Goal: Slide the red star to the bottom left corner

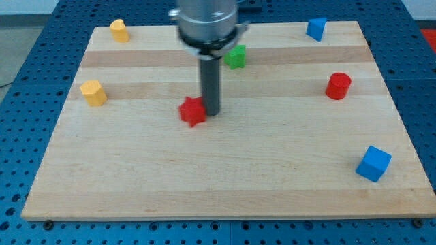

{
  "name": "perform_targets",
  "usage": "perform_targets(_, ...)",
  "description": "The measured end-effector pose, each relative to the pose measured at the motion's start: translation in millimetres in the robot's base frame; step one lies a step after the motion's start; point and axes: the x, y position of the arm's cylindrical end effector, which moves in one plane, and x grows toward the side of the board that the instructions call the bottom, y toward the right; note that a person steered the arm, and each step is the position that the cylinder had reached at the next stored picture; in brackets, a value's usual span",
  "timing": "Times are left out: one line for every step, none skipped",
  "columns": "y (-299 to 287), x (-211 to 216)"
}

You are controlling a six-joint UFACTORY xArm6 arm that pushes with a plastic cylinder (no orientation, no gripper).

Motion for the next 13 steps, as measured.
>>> perform_targets(2, -15)
perform_targets(-6, -40)
perform_targets(-55, 5)
perform_targets(-97, 63)
perform_targets(-85, 56)
perform_targets(-42, 23)
perform_targets(0, 21)
perform_targets(-1, 41)
perform_targets(-75, 78)
perform_targets(-147, 96)
perform_targets(-130, 69)
perform_targets(-86, 56)
perform_targets(-82, 82)
